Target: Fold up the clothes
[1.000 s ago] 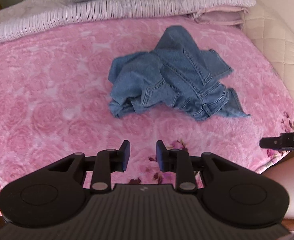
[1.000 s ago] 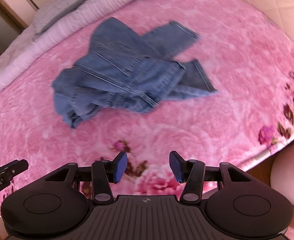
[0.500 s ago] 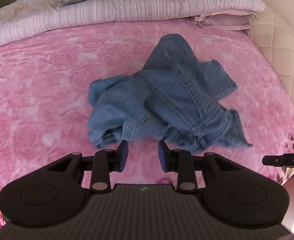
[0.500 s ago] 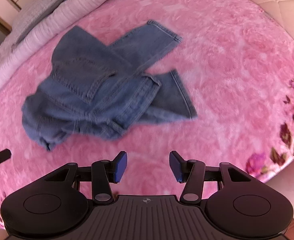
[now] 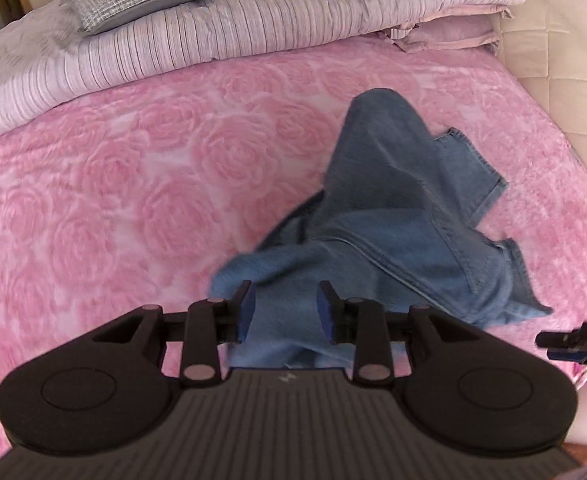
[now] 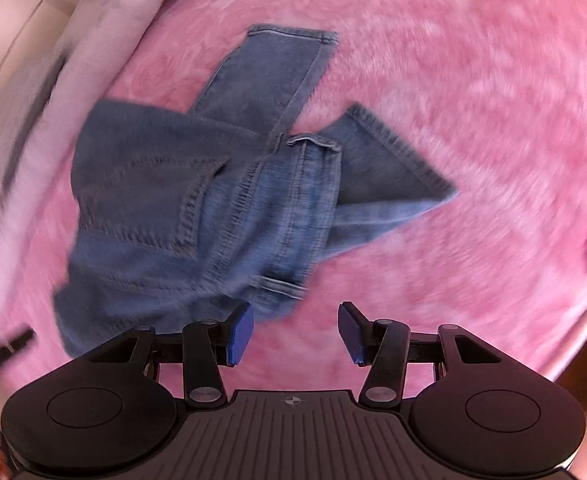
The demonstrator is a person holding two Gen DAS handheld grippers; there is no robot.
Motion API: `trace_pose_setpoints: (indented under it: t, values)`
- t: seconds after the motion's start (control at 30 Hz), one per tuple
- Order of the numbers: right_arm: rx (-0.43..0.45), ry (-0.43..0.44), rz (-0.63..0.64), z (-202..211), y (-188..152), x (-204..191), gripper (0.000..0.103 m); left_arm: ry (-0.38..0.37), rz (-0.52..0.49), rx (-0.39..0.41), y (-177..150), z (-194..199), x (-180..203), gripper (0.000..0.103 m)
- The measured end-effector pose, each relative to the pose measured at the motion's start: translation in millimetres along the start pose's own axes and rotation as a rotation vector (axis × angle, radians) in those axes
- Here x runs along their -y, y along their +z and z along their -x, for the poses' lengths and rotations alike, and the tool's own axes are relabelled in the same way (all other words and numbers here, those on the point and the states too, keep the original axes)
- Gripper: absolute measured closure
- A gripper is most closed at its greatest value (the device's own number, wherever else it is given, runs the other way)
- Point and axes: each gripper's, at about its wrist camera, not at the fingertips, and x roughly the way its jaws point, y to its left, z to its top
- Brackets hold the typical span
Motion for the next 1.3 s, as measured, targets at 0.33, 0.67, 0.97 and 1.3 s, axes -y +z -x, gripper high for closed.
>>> trace_pose_setpoints:
  t: [0.33, 0.67, 0.97, 1.3]
  values:
    - [0.034, 0.128, -0.422, -21.0, 26.1, 14.3, 0.027, -0.026, 0.062, -0.044, 2.8, -23.8, -35.4, 0.074]
    - [-0.01, 0.16, -0.593, -57.9, 49.6, 10.4, 0.026, 0.003, 0.079, 0.003, 23.2, -17.0, -45.0, 0.074]
    - [-0.236, 0.042, -0.565, -117.0, 51.9, -16.8, 0.059, 0.026, 0.046, 0.017, 22.1, -5.5, -42.2, 0.074]
    - [-0.167, -0.062, 0.066, -5.6, -32.0, 54.0, 0.096, 0.003, 0.072, -0.003, -4.5, 13.8, -48.7, 0.074]
